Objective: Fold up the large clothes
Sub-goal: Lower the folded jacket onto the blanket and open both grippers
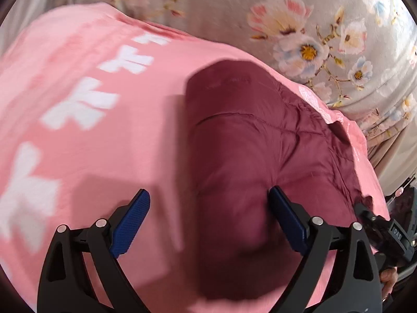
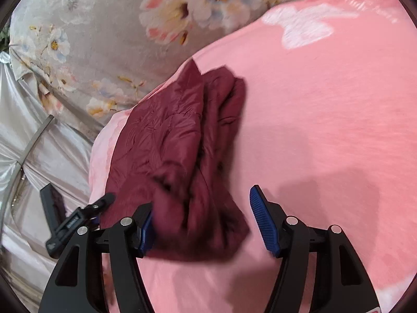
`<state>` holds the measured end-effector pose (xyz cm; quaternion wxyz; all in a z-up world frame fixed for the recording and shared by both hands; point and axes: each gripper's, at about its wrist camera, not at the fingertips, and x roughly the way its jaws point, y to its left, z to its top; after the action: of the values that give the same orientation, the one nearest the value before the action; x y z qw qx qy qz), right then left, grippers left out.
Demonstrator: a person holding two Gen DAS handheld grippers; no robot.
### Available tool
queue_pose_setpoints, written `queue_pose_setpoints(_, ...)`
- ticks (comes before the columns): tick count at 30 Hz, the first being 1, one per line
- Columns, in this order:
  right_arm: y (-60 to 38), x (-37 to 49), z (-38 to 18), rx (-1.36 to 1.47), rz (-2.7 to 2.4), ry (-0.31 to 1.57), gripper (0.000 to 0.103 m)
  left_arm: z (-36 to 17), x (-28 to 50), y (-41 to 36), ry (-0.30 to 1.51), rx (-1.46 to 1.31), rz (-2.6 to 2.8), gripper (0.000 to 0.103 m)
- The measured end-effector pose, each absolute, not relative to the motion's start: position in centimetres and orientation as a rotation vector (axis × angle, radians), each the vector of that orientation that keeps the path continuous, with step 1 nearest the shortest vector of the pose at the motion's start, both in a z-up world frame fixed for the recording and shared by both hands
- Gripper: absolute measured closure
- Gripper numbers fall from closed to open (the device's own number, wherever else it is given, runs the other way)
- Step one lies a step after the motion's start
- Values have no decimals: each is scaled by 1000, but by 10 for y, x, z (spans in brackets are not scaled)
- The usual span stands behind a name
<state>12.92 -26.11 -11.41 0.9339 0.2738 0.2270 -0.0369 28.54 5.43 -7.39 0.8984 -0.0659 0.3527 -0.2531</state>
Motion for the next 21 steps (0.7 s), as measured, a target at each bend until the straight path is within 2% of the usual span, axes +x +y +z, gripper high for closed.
queue_pose_setpoints(2, -246, 107, -93, 439, -150, 420, 59, -59, 265, 61, 706, -69, -429, 16)
queue_pose_setpoints(4, -223, 105, -71, 319, -198, 427, 87, -43, 247, 59, 671, -20, -329, 19)
queue_pose_setpoints(6, -205, 116, -65, 242, -184, 450, 98, -32, 237, 48, 663, -1, -281, 23)
queue_pose_setpoints(12, -185, 161, -89, 132, -250, 574, 102, -49, 244, 6, 735, 70, -190, 31)
queue_pose_setpoints(21, -187, 174, -127, 126, -249, 618, 103, -83, 251, -10, 725, 124, -138, 27)
